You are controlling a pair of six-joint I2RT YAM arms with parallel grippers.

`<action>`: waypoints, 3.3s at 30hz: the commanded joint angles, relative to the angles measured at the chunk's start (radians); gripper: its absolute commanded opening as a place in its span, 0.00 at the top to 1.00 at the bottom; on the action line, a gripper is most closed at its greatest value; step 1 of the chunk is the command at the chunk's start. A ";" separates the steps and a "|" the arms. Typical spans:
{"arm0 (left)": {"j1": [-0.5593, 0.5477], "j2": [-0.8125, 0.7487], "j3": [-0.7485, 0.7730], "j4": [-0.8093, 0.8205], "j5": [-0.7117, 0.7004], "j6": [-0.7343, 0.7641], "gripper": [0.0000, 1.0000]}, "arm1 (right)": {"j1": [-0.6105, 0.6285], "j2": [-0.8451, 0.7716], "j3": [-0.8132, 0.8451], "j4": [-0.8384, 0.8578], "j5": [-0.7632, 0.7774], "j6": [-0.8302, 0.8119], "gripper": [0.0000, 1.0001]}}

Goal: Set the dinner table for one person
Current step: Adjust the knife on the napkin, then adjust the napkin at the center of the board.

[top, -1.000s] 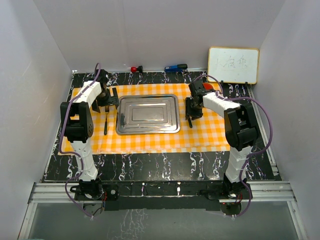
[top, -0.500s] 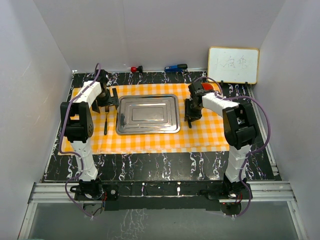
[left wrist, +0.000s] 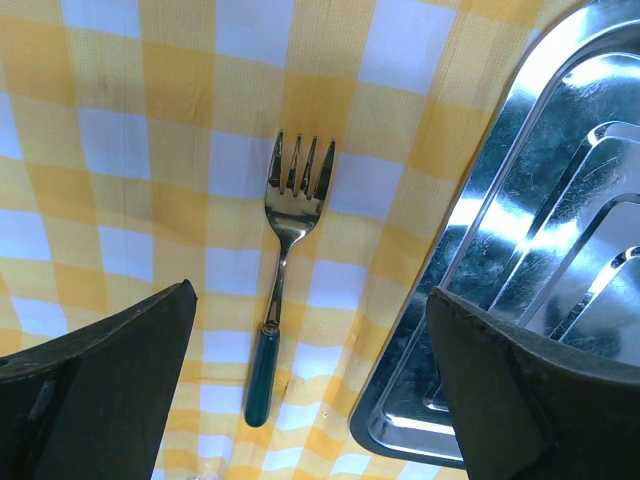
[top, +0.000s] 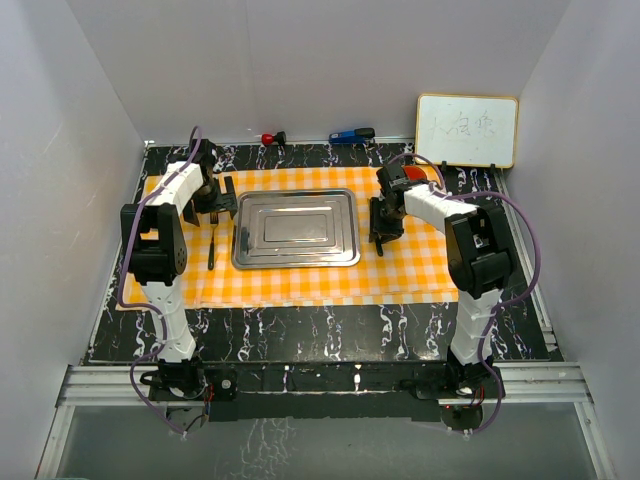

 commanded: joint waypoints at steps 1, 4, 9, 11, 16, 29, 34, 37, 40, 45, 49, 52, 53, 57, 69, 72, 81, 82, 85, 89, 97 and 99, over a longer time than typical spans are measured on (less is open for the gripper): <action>0.005 -0.042 0.004 -0.032 -0.016 0.010 0.01 | 0.004 0.013 0.044 0.019 0.018 0.012 0.66; 0.005 -0.044 0.003 -0.034 -0.021 0.010 0.01 | 0.004 0.014 0.047 0.020 0.025 0.021 0.67; 0.006 -0.045 0.002 -0.033 -0.025 0.012 0.01 | 0.004 0.020 0.052 0.024 0.022 0.039 0.67; 0.006 -0.045 0.002 -0.033 -0.026 0.013 0.01 | 0.005 0.022 0.053 0.025 0.021 0.046 0.68; 0.009 -0.046 0.000 -0.031 -0.028 0.015 0.01 | 0.004 0.025 0.054 0.024 0.022 0.054 0.68; 0.011 -0.049 0.002 -0.026 -0.028 0.017 0.01 | 0.005 0.015 0.065 0.005 0.071 0.074 0.60; 0.013 -0.111 -0.014 0.029 -0.025 0.029 0.01 | 0.005 -0.061 0.079 0.026 0.164 0.066 0.59; 0.015 -0.161 0.020 0.059 -0.014 0.039 0.01 | 0.005 -0.106 0.145 0.004 0.234 0.057 0.58; 0.016 -0.190 0.111 0.050 -0.029 0.057 0.01 | 0.006 -0.154 0.240 -0.004 0.301 0.044 0.58; 0.016 -0.226 0.239 0.052 -0.102 0.105 0.01 | 0.006 -0.240 0.349 0.068 0.411 -0.036 0.58; 0.019 -0.242 0.225 0.081 -0.184 0.131 0.01 | 0.006 -0.280 0.307 0.147 0.460 -0.096 0.56; 0.041 -0.215 0.194 0.057 -0.219 0.100 0.01 | 0.003 -0.253 0.242 0.166 0.513 -0.087 0.78; 0.056 -0.194 0.197 0.035 -0.213 0.073 0.01 | -0.002 -0.227 0.229 0.160 0.532 -0.087 0.84; 0.161 -0.102 0.246 -0.045 -0.161 -0.024 0.01 | -0.041 -0.115 0.318 0.041 0.622 -0.080 1.00; 0.307 0.012 0.327 -0.003 -0.066 -0.107 0.62 | -0.335 -0.075 0.472 0.118 0.504 -0.143 1.00; 0.307 0.010 0.299 0.044 -0.026 -0.120 1.00 | -0.360 -0.032 0.520 0.112 0.476 -0.163 1.00; 0.307 0.022 0.242 0.107 0.063 -0.115 1.00 | -0.381 0.063 0.447 0.163 0.173 -0.113 1.00; 0.307 0.030 0.245 0.106 0.067 -0.113 1.00 | -0.383 0.072 0.440 0.169 0.143 -0.111 1.00; 0.308 0.052 0.253 0.100 0.080 -0.112 1.00 | -0.386 0.102 0.434 0.181 0.097 -0.111 1.00; 0.307 0.068 0.241 0.104 0.091 -0.119 1.00 | -0.394 0.122 0.423 0.209 0.043 -0.108 1.00; 0.308 0.064 0.168 0.144 0.114 -0.142 1.00 | -0.397 0.161 0.410 0.239 -0.013 -0.102 1.00; 0.307 0.064 0.154 0.152 0.120 -0.148 1.00 | -0.396 0.170 0.405 0.245 -0.024 -0.101 1.00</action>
